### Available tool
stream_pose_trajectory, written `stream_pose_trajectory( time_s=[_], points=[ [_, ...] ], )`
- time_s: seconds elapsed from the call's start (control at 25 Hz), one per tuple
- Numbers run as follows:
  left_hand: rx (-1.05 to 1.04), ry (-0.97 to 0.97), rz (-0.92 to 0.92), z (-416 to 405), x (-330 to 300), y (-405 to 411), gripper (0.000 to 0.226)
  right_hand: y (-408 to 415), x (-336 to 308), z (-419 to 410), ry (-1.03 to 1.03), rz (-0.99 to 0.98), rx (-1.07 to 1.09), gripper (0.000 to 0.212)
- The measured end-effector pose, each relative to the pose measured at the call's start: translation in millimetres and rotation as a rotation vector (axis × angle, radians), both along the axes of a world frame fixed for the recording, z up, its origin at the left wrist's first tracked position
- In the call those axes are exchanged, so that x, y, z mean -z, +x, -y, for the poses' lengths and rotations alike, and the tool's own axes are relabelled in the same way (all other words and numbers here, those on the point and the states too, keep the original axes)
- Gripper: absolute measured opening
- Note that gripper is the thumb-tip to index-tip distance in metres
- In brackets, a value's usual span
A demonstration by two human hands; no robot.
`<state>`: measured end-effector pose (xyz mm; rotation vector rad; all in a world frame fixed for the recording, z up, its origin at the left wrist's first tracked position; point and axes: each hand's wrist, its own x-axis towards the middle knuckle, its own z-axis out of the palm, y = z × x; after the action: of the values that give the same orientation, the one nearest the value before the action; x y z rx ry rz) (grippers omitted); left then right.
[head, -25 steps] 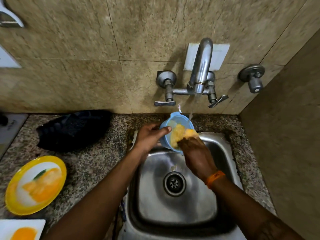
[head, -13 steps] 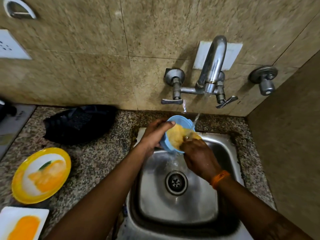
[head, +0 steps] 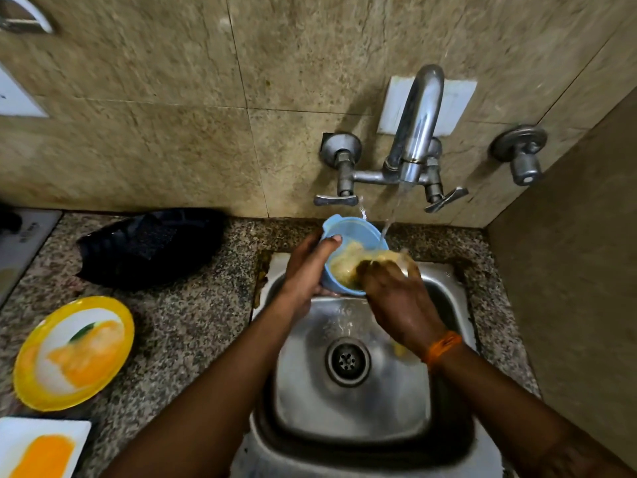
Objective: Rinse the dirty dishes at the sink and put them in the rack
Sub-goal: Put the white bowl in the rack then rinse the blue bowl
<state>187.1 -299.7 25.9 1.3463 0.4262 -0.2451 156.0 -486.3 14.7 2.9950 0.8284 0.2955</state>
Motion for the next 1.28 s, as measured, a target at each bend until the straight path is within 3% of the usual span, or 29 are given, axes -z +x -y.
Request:
stream_pose_trajectory(
  time_s=[0.08, 0.16, 0.2, 0.32, 0.44, 0.52, 0.64, 0.76, 0.88, 1.0, 1.08, 1.28],
  points=[
    [-0.034, 0.038, 0.092, 6.5, 1.4, -3.4, 0.041, 0.6, -1.1, -5.6, 0.034, -0.03, 0.1, 0.042],
    [-0.067, 0.068, 0.194, 23.0, 10.6, -16.1, 0.065, -11.2, -0.7, -30.0, 0.19, -0.064, 0.177, 0.036],
    [-0.082, 0.084, 0.221, 28.3, 16.8, -24.3, 0.067, -19.1, -0.1, -41.6, 0.256, -0.087, 0.179, 0.032],
    [-0.103, 0.069, 0.073, 7.8, 22.0, -29.9, 0.036, -36.6, 4.8, -34.5, 0.252, -0.127, 0.024, 0.018],
    [0.115, 0.025, -0.125, -17.9, 24.9, -15.1, 0.032, -20.8, 5.8, -1.9, 0.162, -0.151, -0.099, 0.032],
    [0.044, 0.012, -0.064, -2.4, 20.7, -20.4, 0.04, -16.7, 4.7, -6.5, 0.235, -0.135, -0.024, 0.033],
    [-0.114, 0.019, 0.139, 35.9, 17.1, -48.4, 0.056, -24.0, 5.8, -35.6, 0.394, -0.105, 0.171, 0.018],
    [-0.118, 0.107, 0.084, 14.6, 19.7, -35.0, 0.034, -30.1, 6.7, -15.2, 0.296, -0.134, -0.043, 0.022],
    [0.074, 0.097, -0.02, -6.4, 12.6, -15.5, 0.02, -7.8, -1.3, 16.4, 0.165, -0.11, -0.109, 0.025],
    [0.041, 0.079, 0.094, 15.4, 7.0, -19.2, 0.05, -15.6, 7.4, -8.0, 0.364, -0.132, 0.015, 0.018],
    [-0.031, 0.086, 0.117, 17.6, 9.9, -20.6, 0.055, -30.6, 12.8, -24.9, 0.456, -0.165, 0.03, 0.02],
    [0.19, 0.051, -0.066, -19.6, 15.0, 1.3, 0.057, -19.3, 6.4, 0.1, 0.24, -0.209, -0.106, 0.038]
  ],
)
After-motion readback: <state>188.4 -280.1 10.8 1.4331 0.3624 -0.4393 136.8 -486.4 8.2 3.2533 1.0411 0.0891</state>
